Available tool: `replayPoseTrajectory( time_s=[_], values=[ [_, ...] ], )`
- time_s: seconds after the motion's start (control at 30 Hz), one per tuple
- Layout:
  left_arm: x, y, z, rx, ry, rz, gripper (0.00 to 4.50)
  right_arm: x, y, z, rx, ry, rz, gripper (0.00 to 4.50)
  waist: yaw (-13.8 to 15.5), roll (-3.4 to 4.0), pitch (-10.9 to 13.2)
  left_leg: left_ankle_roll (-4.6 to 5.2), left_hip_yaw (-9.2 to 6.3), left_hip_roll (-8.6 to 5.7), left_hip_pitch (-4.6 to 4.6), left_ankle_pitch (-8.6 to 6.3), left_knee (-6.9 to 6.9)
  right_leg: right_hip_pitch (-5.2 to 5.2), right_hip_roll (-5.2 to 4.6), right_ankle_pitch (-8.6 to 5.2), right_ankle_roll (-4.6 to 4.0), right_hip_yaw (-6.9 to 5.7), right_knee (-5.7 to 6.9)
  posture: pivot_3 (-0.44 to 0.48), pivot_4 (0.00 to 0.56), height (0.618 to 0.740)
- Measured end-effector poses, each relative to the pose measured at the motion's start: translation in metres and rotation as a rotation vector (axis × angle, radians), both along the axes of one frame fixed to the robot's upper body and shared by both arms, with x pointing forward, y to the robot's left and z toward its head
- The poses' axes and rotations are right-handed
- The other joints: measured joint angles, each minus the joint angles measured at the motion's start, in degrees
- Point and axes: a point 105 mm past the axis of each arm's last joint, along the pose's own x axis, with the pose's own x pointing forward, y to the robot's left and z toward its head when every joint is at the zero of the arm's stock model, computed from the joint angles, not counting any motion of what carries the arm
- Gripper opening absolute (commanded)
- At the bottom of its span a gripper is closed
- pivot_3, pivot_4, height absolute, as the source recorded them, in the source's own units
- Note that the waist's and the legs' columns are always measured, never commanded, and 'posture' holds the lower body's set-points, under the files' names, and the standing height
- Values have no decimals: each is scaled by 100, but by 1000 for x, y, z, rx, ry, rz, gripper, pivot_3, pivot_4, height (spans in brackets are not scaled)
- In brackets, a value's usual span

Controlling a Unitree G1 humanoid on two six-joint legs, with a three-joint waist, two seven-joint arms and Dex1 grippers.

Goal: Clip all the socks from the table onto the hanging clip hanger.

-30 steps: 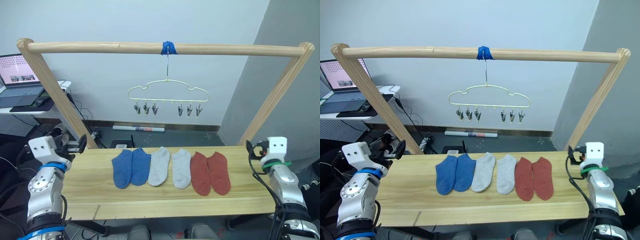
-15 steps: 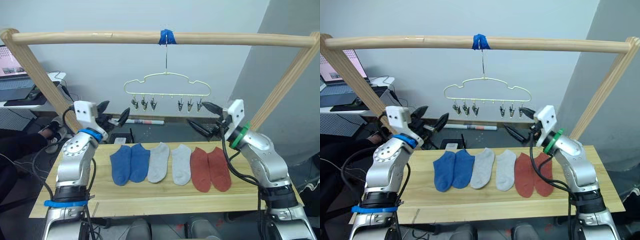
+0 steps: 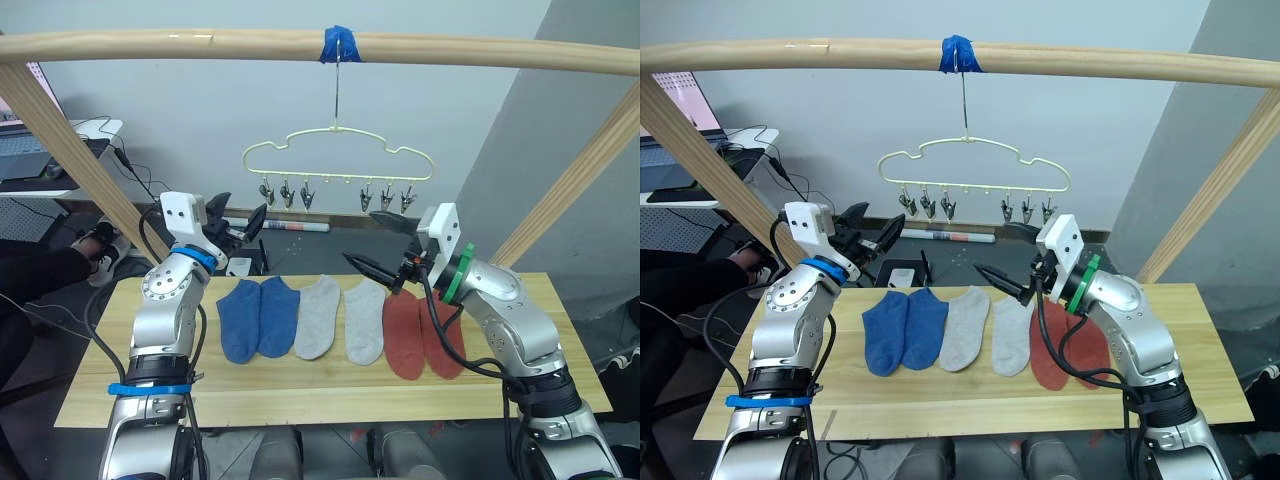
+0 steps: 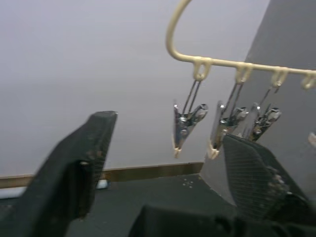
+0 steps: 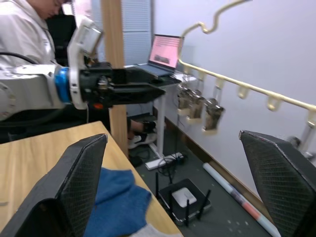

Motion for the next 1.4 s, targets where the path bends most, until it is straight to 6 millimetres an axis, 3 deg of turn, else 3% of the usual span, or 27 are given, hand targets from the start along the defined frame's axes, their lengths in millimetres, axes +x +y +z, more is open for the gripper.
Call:
replayPoseTrajectory(
  time_s=[0.77, 1.37, 1.4],
  values=[
    [22, -23, 4, -24, -31, -28, 3004, -1, 15, 12, 29, -30, 39, 4500, 24, -11, 40, -1, -9, -1, -11, 1, 1, -3, 0, 0, 0, -9, -4, -25, 179, 740],
    [31, -23, 6, -21, -66, 0, 3004, -1, 16, 11, 27, -20, 39, 4500, 13, -11, 57, -1, -9, -1, -13, 1, 1, -6, 0, 0, 0, -10, -4, -27, 188, 740],
    [31, -22, 6, -21, -66, 0, 2834, -1, 16, 10, 25, -16, 38, 4500, 13, -11, 57, -1, -9, -1, -13, 1, 1, -6, 0, 0, 0, -10, -4, -25, 190, 740]
  ],
)
